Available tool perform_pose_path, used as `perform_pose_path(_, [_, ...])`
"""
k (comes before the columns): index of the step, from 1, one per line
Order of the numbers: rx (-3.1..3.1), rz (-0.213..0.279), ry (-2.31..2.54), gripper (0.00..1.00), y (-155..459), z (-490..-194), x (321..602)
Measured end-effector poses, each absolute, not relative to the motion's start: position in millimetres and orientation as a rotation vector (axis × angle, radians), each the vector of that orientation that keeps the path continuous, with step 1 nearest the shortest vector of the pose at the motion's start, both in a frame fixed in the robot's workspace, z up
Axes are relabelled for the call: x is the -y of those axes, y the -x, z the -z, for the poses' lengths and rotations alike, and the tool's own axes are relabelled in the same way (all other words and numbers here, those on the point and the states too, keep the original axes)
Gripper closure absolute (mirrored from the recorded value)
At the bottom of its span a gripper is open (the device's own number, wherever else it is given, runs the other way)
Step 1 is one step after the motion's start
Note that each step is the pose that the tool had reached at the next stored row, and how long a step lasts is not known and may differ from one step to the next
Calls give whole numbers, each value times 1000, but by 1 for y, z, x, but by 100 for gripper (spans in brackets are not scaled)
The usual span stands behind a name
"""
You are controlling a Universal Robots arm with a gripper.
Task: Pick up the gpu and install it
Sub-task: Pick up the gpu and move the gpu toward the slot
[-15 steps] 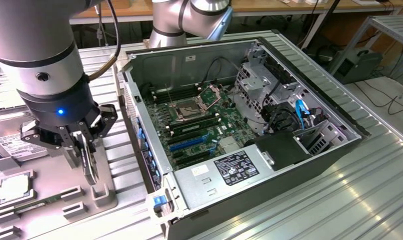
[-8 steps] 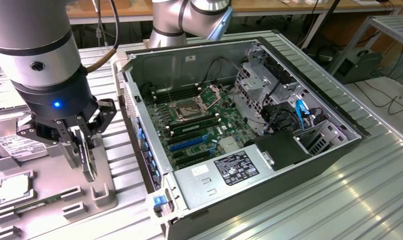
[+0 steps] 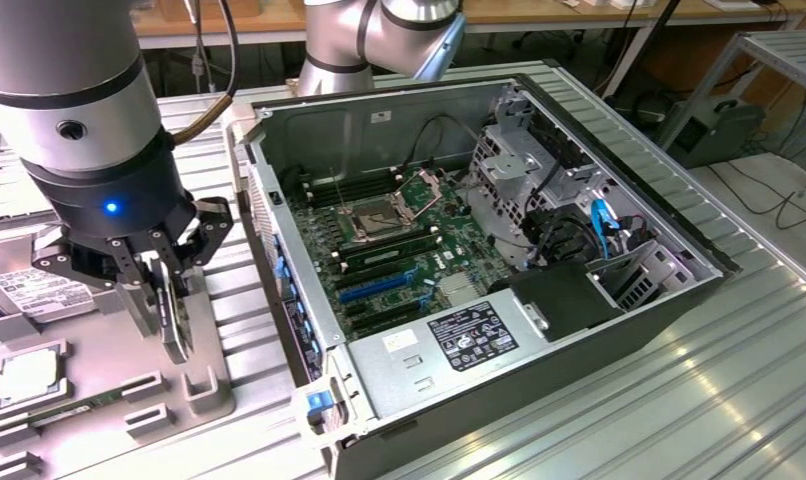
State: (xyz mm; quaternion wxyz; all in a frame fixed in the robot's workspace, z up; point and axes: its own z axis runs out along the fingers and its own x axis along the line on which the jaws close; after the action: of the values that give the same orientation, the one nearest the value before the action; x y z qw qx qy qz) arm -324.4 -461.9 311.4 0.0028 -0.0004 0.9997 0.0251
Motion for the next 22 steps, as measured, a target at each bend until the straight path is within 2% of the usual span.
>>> perform_pose_path(22, [-3135,-78,-7,73,324,-326,462])
